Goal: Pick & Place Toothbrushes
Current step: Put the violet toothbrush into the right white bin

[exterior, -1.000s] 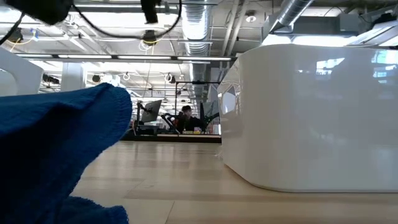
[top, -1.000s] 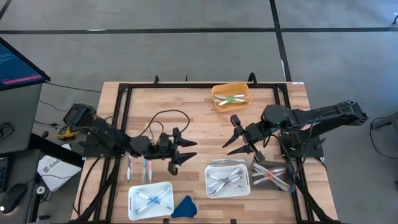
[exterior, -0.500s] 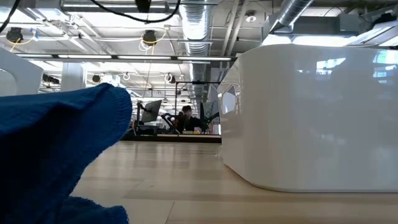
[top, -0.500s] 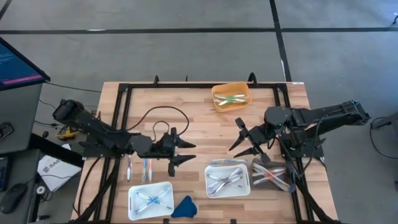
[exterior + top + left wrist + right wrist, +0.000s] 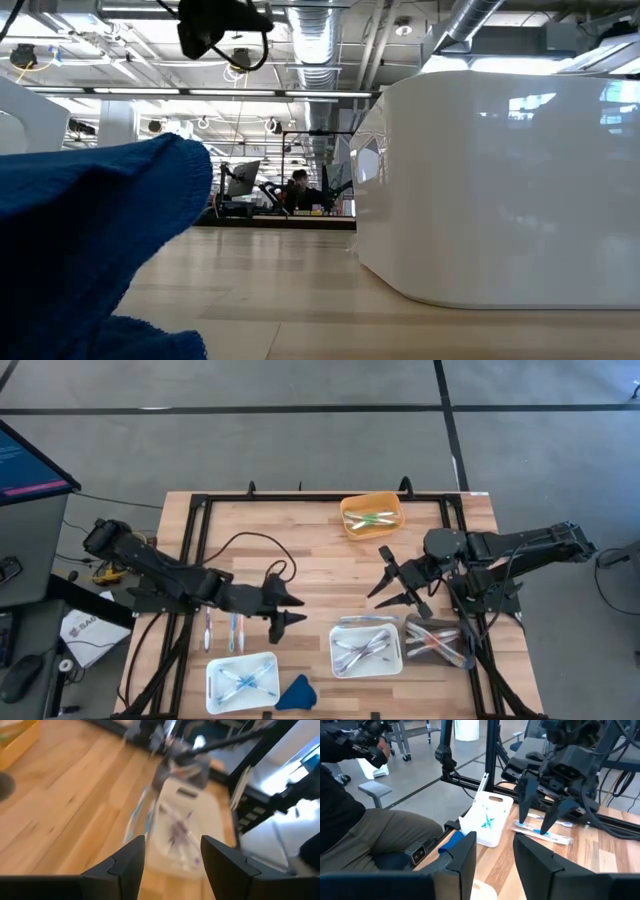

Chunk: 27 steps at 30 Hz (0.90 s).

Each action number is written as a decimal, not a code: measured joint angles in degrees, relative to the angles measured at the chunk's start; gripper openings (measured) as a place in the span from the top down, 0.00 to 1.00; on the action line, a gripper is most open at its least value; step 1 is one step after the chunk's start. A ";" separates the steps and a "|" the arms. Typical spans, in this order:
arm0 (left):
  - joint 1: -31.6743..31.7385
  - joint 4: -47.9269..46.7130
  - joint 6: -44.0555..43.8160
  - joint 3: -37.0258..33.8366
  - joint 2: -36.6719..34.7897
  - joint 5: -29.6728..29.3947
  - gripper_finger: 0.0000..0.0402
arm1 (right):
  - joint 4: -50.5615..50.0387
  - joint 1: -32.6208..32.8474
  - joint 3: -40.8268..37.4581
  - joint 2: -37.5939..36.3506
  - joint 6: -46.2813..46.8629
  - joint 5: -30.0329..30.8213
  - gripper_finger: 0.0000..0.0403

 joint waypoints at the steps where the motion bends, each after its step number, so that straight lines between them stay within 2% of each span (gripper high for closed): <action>1: 0.00 -2.91 -0.95 0.93 0.00 0.01 0.54 | -0.02 -0.22 0.00 0.00 0.02 0.00 0.69; 7: 0.00 -17.50 -6.94 4.63 0.00 1.18 0.54 | -0.28 -0.57 0.00 0.00 0.03 -0.02 0.69; 15: 0.00 -37.59 -22.80 5.08 0.00 10.38 0.55 | -0.28 -0.54 0.00 0.02 0.13 -0.02 0.69; 22: 0.00 -52.76 -33.75 5.08 0.00 18.18 0.69 | -0.41 -0.54 0.00 0.02 0.13 -0.04 0.69; 27: 0.00 -56.61 -41.72 4.16 0.02 24.09 0.78 | -4.84 -0.54 0.00 0.02 0.15 -0.07 0.69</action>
